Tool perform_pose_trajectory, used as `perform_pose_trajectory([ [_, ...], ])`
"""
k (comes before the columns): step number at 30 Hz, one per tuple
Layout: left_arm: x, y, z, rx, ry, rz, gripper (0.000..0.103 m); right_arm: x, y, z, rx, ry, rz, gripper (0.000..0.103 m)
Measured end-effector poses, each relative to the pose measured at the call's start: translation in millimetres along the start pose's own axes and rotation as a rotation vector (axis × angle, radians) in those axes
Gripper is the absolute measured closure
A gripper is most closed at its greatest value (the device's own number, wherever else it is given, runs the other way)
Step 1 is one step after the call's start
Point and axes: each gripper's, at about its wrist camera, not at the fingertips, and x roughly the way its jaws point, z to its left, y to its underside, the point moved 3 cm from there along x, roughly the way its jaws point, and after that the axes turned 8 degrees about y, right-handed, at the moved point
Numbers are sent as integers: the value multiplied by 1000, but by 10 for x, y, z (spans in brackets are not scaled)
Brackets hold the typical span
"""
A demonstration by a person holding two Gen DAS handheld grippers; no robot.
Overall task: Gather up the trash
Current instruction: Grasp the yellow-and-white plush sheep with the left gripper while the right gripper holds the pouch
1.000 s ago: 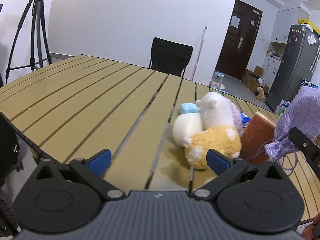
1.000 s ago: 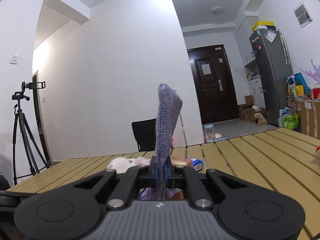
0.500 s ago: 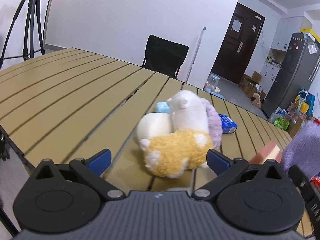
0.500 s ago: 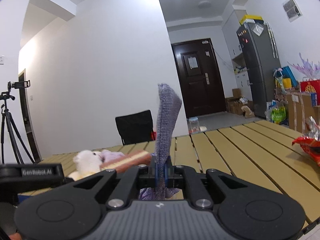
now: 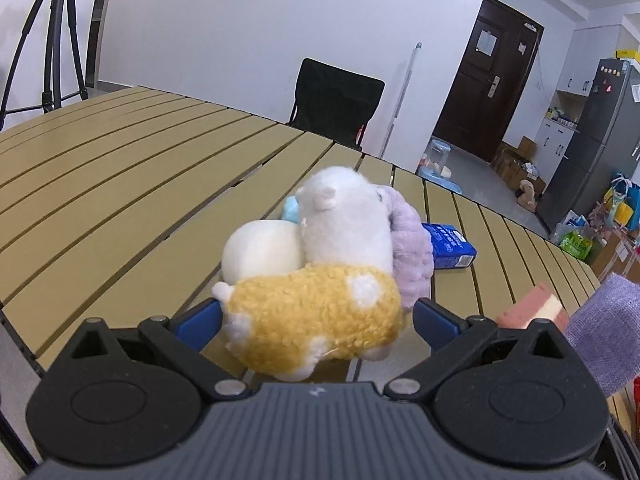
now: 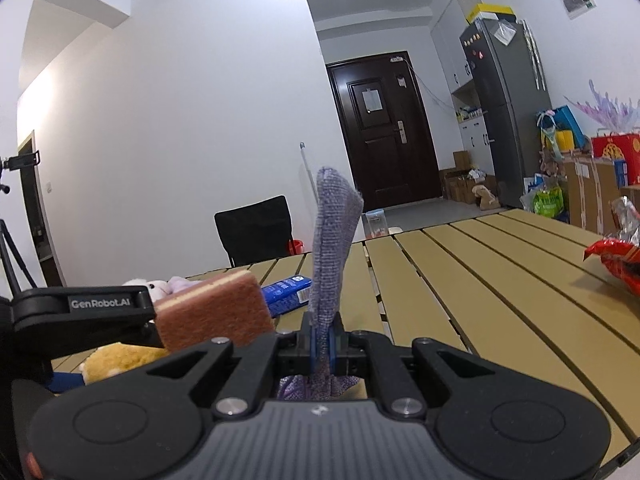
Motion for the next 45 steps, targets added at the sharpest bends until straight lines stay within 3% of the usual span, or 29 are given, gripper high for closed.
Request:
perform_pose_trajectory([
  [21,109,-26,-41,-11,8,-19,0,261,-154,-142,143,-41,63,97],
  [28,134,34,-25,34,-20,24,0,300,-179,-167,150,-47,72,97],
  [36,115,61,-54,75,-14,18,11,305,-198,-165,143,-46,74,97],
  [45,-17,53,-16,119,-11,-6,17,294,-205,-138,140,-57,78,97],
])
